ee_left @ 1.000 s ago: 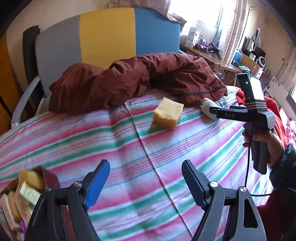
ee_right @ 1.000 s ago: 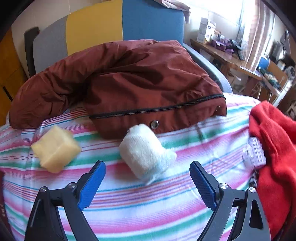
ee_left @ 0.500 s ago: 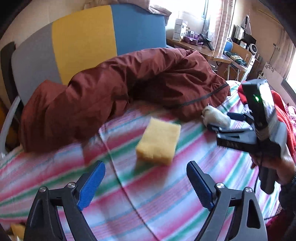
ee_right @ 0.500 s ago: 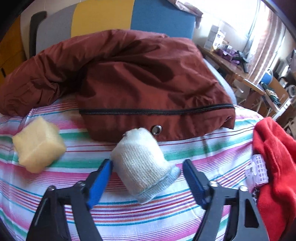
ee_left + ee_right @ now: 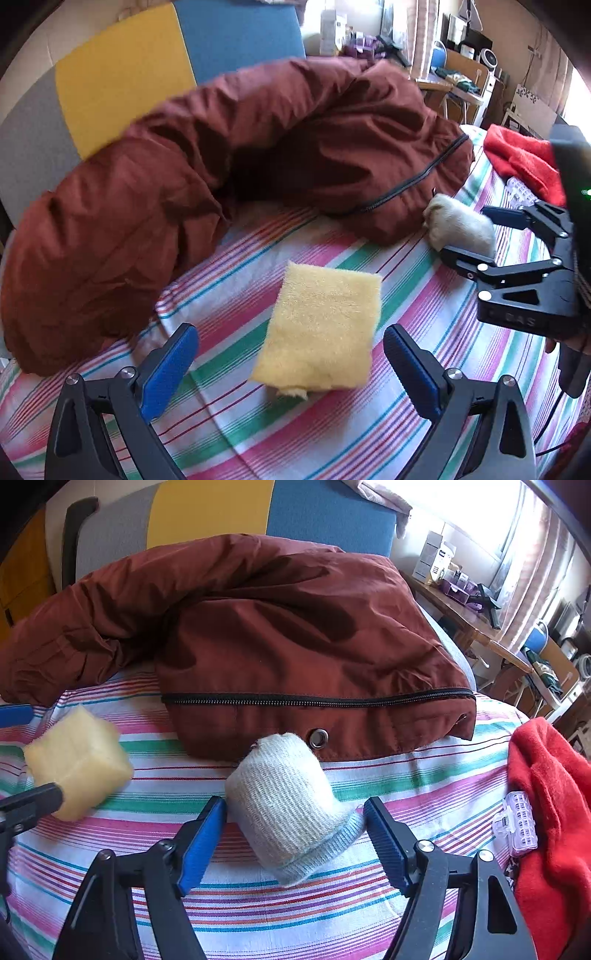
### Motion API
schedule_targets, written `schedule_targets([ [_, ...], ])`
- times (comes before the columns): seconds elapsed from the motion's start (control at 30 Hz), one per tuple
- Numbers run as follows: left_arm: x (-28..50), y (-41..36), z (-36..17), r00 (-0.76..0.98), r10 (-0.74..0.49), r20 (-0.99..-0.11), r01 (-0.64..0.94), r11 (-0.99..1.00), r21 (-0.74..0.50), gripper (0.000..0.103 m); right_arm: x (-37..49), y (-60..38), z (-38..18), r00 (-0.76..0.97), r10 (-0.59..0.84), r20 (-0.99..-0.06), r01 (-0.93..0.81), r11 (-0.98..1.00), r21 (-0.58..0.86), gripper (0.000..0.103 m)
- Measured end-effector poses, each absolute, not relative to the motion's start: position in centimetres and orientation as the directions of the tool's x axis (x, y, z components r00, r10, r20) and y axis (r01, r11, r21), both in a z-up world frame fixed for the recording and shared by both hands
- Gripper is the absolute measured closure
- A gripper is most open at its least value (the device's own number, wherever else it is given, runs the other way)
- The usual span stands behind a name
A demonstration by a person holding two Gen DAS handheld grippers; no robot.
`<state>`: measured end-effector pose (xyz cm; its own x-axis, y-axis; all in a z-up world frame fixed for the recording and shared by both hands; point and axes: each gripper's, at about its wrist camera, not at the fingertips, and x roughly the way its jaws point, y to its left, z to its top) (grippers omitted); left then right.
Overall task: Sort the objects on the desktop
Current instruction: 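Grasp the white sock roll with the right gripper while the left grasps the small yellow sponge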
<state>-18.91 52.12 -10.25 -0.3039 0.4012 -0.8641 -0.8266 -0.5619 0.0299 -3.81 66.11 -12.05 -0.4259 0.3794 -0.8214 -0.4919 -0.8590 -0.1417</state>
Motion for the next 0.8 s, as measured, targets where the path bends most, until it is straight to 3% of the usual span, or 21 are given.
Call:
schedule_targets([
  [0.13, -19.1, 52.6, -10.8, -0.290, 0.415, -0.862, -0.841, -0.540, 0.023, 0.012, -3.9, 65.8, -12.1, -0.423, 0.384, -0.821, -0.491, -0.858, -0.148, 0.023],
  [0.2, -19.2, 52.7, -11.0, -0.244, 0.432, -0.868, -0.849, -0.528, -0.024, 0.029, -3.9, 65.7, -12.2, -0.423, 0.389, -0.818, -0.495, -0.856, -0.152, 0.023],
  [0.3, -18.7, 52.6, -11.1, -0.226, 0.448, -0.865, -0.858, -0.513, -0.041, 0.044, -4.0, 65.7, -12.3, -0.424, 0.393, -0.816, -0.491, -0.857, -0.157, 0.024],
  [0.43, -18.2, 51.4, -10.8, -0.219, 0.448, -0.867, -0.837, -0.543, -0.070, 0.047, -3.8, 66.0, -12.0, -0.439, 0.375, -0.817, -0.497, -0.858, -0.126, 0.030],
  [0.8, -14.9, 44.5, -9.8, -0.209, 0.425, -0.881, -0.728, -0.669, -0.150, 0.048, -5.3, 61.9, -11.5, -0.479, 0.217, -0.851, -0.304, -0.950, -0.071, 0.031],
])
